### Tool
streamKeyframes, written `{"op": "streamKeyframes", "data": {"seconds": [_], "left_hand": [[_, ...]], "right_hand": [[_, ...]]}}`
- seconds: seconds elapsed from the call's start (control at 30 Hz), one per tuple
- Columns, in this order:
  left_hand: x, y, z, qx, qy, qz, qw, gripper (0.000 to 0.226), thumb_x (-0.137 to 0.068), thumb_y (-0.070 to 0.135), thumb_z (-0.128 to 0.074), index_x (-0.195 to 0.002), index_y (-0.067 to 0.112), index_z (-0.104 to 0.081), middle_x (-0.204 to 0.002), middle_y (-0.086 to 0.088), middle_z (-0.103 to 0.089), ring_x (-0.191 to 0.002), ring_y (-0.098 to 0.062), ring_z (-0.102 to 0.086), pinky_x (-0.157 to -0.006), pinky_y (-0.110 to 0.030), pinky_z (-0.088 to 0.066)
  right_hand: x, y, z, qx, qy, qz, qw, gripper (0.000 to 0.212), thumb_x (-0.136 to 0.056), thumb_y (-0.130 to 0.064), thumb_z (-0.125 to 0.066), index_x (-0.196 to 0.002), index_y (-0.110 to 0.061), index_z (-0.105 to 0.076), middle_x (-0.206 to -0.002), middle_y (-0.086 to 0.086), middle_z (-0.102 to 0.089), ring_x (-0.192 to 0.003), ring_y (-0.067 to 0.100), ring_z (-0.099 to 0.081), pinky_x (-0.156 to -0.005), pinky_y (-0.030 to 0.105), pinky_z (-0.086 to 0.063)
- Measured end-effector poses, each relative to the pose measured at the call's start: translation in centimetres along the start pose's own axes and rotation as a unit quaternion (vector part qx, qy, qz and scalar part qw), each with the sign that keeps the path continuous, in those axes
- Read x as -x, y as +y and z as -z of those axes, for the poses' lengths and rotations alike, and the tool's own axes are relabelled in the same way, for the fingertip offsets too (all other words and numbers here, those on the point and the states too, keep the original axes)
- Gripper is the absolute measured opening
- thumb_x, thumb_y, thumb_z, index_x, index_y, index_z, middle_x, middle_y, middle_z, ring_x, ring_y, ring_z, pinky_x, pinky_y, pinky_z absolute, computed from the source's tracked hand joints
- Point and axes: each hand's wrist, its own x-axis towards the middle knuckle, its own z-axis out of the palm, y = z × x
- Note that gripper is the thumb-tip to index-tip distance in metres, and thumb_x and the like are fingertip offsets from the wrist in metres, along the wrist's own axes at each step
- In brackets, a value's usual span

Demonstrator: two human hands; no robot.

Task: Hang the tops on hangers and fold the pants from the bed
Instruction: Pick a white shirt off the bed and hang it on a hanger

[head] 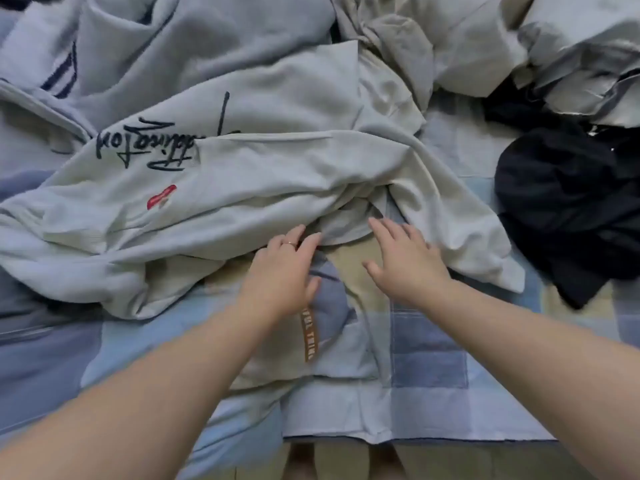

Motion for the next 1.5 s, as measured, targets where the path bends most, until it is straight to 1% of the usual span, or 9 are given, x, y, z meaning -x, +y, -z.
{"op": "streamKeyframes", "data": {"seconds": [0.27, 0.43, 0.53, 0.6, 0.7, 0.77, 1.13, 1.37, 1.5], "left_hand": [[-11.1, 2.3, -7.4, -0.095, 0.065, 0.054, 0.992, 0.066, -0.089, 0.040, -0.065, -0.145, 0.023, -0.033, -0.146, -0.007, -0.044, -0.127, -0.037, -0.048, -0.101, -0.047, -0.040], [-12.2, 2.4, -8.4, -0.046, 0.184, 0.058, 0.980, 0.016, -0.099, 0.023, -0.050, -0.113, 0.017, -0.057, -0.106, -0.010, -0.065, -0.098, -0.037, -0.062, -0.077, -0.045, -0.049], [-11.2, 2.2, -7.7, 0.099, 0.150, 0.066, 0.981, 0.028, -0.099, 0.043, -0.053, -0.109, 0.017, -0.060, -0.105, -0.005, -0.067, -0.099, -0.031, -0.063, -0.080, -0.042, -0.051], [-10.8, 2.7, -6.1, 0.369, 0.148, 0.174, 0.901, 0.045, -0.090, 0.058, -0.062, -0.107, 0.016, -0.063, -0.097, 0.003, -0.072, -0.095, -0.024, -0.069, -0.089, -0.042, -0.054], [-11.5, 3.4, -2.9, 0.681, 0.162, 0.351, 0.622, 0.049, -0.086, 0.063, -0.064, -0.102, 0.017, -0.057, -0.092, 0.008, -0.072, -0.077, -0.016, -0.076, -0.073, -0.032, -0.061], [-11.8, 3.6, -1.4, 0.710, 0.191, 0.373, 0.566, 0.034, -0.095, 0.052, -0.060, -0.097, 0.019, -0.055, -0.098, 0.004, -0.068, -0.069, -0.008, -0.073, -0.054, -0.022, -0.052], [2.8, 9.1, 5.3, 0.698, 0.196, 0.315, 0.613, 0.024, -0.101, 0.032, -0.057, -0.089, 0.013, -0.066, -0.056, 0.008, -0.066, -0.047, -0.001, -0.057, -0.045, -0.015, -0.044], [16.9, 15.1, 15.1, 0.738, 0.189, 0.249, 0.598, 0.019, -0.101, 0.019, -0.058, -0.089, 0.007, -0.067, -0.057, 0.004, -0.063, -0.050, -0.005, -0.057, -0.049, -0.017, -0.045], [22.6, 16.9, 19.6, 0.728, 0.174, 0.225, 0.623, 0.020, -0.099, 0.023, -0.059, -0.085, 0.013, -0.069, -0.059, 0.004, -0.062, -0.052, -0.007, -0.055, -0.053, -0.021, -0.044]], "right_hand": [[-9.4, 2.2, -5.4, 0.029, 0.039, 0.044, 0.998, 0.081, -0.090, -0.047, -0.060, -0.156, -0.032, -0.016, -0.159, -0.004, -0.025, -0.139, 0.029, -0.030, -0.099, 0.050, -0.040], [-11.4, 2.9, -5.6, 0.043, 0.124, 0.057, 0.990, 0.028, -0.096, -0.028, -0.054, -0.120, -0.016, -0.059, -0.127, 0.007, -0.053, -0.116, 0.033, -0.047, -0.084, 0.041, -0.038], [-10.9, 3.7, -4.5, -0.039, 0.120, 0.068, 0.990, 0.019, -0.097, -0.020, -0.051, -0.104, -0.007, -0.063, -0.108, 0.013, -0.060, -0.102, 0.036, -0.053, -0.082, 0.044, -0.042], [-10.3, 4.0, -3.7, -0.061, 0.118, 0.073, 0.988, 0.018, -0.097, -0.019, -0.051, -0.103, -0.007, -0.063, -0.103, 0.012, -0.061, -0.098, 0.034, -0.054, -0.081, 0.041, -0.041], [-9.4, 4.0, -2.3, -0.062, 0.122, 0.079, 0.987, 0.016, -0.097, -0.020, -0.051, -0.102, -0.011, -0.063, -0.101, 0.008, -0.061, -0.095, 0.031, -0.053, -0.073, 0.035, -0.034], [-9.2, 3.7, -1.4, -0.077, 0.136, 0.071, 0.985, 0.016, -0.097, -0.023, -0.052, -0.101, -0.013, -0.063, -0.102, 0.006, -0.062, -0.097, 0.031, -0.055, -0.074, 0.036, -0.037], [0.3, 0.0, 3.5, -0.194, 0.166, 0.134, 0.957, 0.077, -0.086, -0.038, -0.072, -0.153, -0.023, -0.037, -0.156, -0.001, -0.039, -0.140, 0.025, -0.039, -0.112, 0.049, -0.036], [15.7, -4.2, 9.6, -0.287, 0.121, 0.069, 0.948, 0.064, -0.083, -0.045, -0.071, -0.140, -0.026, -0.050, -0.163, 0.000, -0.027, -0.147, 0.023, -0.027, -0.110, 0.046, -0.031], [23.3, -5.4, 13.0, -0.332, 0.171, 0.061, 0.926, 0.018, -0.095, -0.021, -0.059, -0.109, -0.015, -0.068, -0.128, 0.005, -0.063, -0.120, 0.029, -0.054, -0.099, 0.047, -0.044]]}}
